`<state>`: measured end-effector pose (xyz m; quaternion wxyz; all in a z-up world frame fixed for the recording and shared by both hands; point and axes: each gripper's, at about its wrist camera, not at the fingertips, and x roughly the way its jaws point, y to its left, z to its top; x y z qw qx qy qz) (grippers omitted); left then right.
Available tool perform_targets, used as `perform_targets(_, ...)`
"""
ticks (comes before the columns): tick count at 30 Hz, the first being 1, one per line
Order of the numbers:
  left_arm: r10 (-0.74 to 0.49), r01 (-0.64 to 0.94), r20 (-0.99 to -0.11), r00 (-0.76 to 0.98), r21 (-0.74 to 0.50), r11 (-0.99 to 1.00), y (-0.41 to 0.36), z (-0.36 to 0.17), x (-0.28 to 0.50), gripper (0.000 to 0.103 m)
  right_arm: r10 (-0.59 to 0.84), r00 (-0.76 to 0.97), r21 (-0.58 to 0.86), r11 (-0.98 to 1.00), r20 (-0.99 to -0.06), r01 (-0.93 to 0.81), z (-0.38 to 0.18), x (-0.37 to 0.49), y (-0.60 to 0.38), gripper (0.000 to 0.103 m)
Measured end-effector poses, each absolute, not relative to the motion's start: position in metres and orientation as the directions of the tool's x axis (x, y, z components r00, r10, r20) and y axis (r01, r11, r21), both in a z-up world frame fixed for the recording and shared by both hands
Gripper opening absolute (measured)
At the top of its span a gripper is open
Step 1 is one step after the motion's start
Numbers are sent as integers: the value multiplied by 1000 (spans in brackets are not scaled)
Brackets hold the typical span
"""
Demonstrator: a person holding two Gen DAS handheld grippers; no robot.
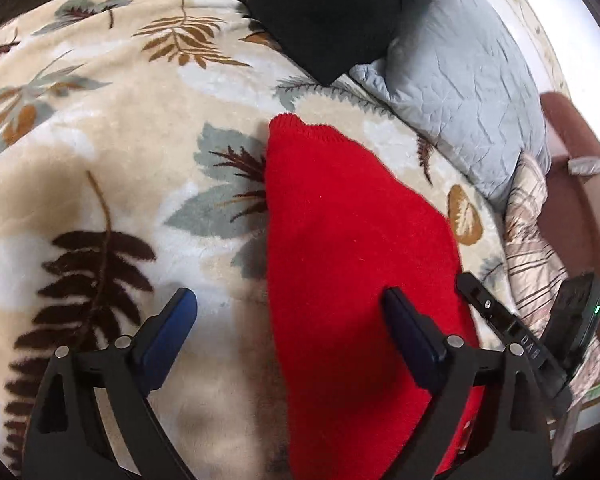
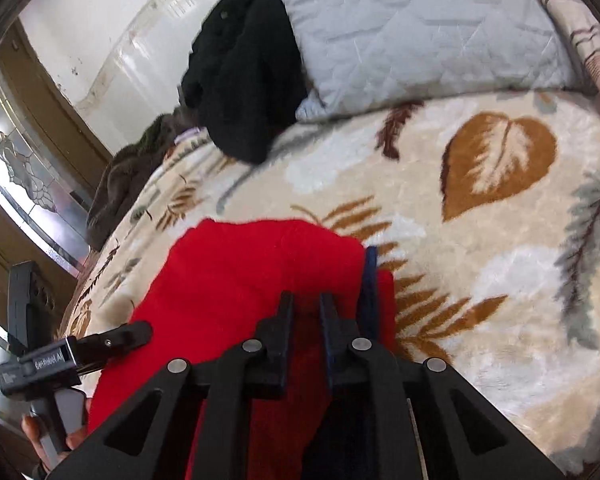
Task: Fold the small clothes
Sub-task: 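Open both tools and lift them away from the folded sweater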
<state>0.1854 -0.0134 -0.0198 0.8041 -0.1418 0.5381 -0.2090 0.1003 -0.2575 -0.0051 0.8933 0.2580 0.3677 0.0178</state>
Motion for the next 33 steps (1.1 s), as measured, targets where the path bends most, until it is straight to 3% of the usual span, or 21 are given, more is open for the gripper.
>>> perform_targets(4, -521, 270, -757, 393, -447, 853, -8, 19, 158, 93, 282, 757, 491, 870, -589, 58, 15, 72, -239, 20)
perform_targets(6, -495, 311, -760, 421, -391, 866, -11, 27, 146, 94, 239, 729, 416, 907, -642, 69, 11, 72, -226, 26)
perform_targets(9, -415, 340, -829, 374, -294, 893, -31, 6, 142, 94, 188, 687, 340, 936, -702, 91, -8, 74, -218, 23)
perform_targets(10, -396, 331, -859, 325, -289, 898, -37, -9, 144, 95, 174, 697, 330, 939, -695, 94, -4, 70, -217, 22)
perform_targets(13, -464, 273, -840, 281, -394, 878, -25, -9, 148, 94, 185, 729, 358, 929, -659, 88, 17, 49, -217, 27)
perform_targets(17, -447, 328, -817, 364, -337, 882, -15, 19, 132, 94, 199, 753, 410, 907, -627, 101, 26, 16, -222, 28)
perform_targets(20, -417, 385, -829, 373, -271, 882, -28, 24, 116, 94, 173, 682, 368, 917, -711, 151, 5, 12, -220, 33)
perform_targets(22, -340, 415, -883, 324, -190, 890, -50, 4, 113, 95, 164, 629, 345, 922, -760, 176, -13, 16, -219, 37)
perform_targets(25, -341, 406, -917, 207, -237, 883, -59, -22, 112, 95, 151, 673, 359, 915, -724, 181, 0, 9, -224, 39)
perform_targets(29, -333, 383, -907, 257, -221, 897, -46, -3, 110, 95, 146, 732, 402, 896, -665, 187, 14, -6, -236, 42)
perform_targets(33, -295, 382, -919, 260, -183, 906, -44, -9, 101, 95, 174, 620, 401, 882, -765, 247, -21, 5, -241, 43)
